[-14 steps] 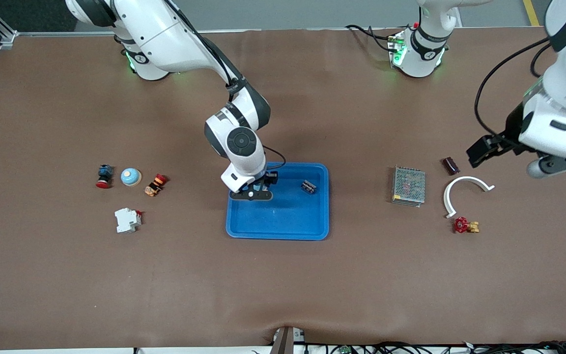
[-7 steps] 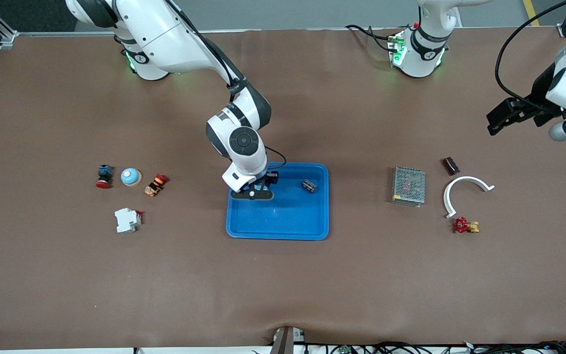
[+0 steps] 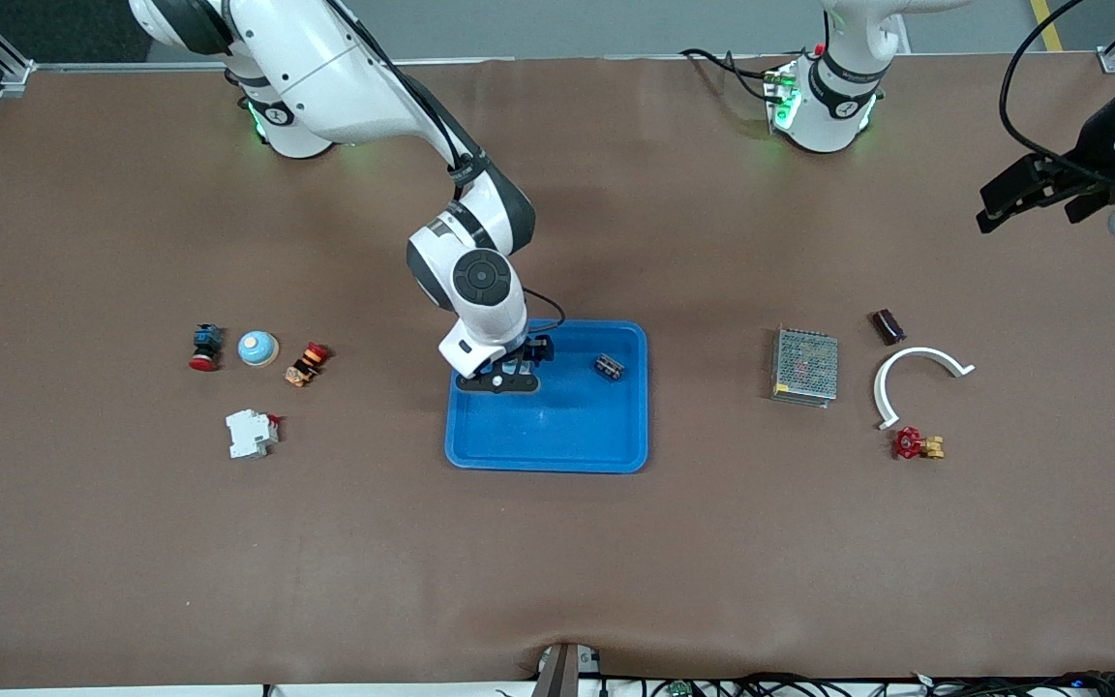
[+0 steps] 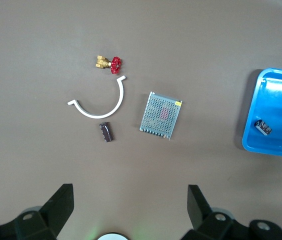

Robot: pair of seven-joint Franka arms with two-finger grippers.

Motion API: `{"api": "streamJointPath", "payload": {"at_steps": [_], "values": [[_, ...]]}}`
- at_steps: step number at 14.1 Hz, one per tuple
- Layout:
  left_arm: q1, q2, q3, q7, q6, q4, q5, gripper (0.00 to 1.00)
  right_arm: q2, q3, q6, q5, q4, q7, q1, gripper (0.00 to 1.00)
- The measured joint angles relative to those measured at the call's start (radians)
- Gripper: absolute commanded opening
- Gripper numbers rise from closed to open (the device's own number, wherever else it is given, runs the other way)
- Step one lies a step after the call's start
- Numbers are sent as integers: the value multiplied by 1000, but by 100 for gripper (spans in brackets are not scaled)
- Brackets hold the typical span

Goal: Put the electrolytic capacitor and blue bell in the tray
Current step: 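Raise the right gripper from the tray while the left gripper withdraws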

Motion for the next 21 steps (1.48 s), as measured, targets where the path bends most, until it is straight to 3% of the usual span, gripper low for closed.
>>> {"api": "streamJointPath", "payload": {"at_steps": [4, 10, 14, 18, 21], "values": [[-21, -43, -1, 0, 0, -25, 0, 100, -53, -4, -97, -1, 29, 0, 0, 100], [-21, -47, 0, 0, -5, -32, 1, 100, -313, -17, -392, -3, 33, -89, -31, 100], [-21, -47, -1, -7, -11, -33, 5, 100, -434, -25, -521, -4, -2, -348, -168, 100], [-22, -47, -12, -37, -12, -33, 5, 100, -555, -29, -531, -3, -144, -598, -334, 100], [-22, -47, -19, -39, -12, -33, 18, 100, -594, -28, -529, -3, -208, -798, -445, 100]]}}
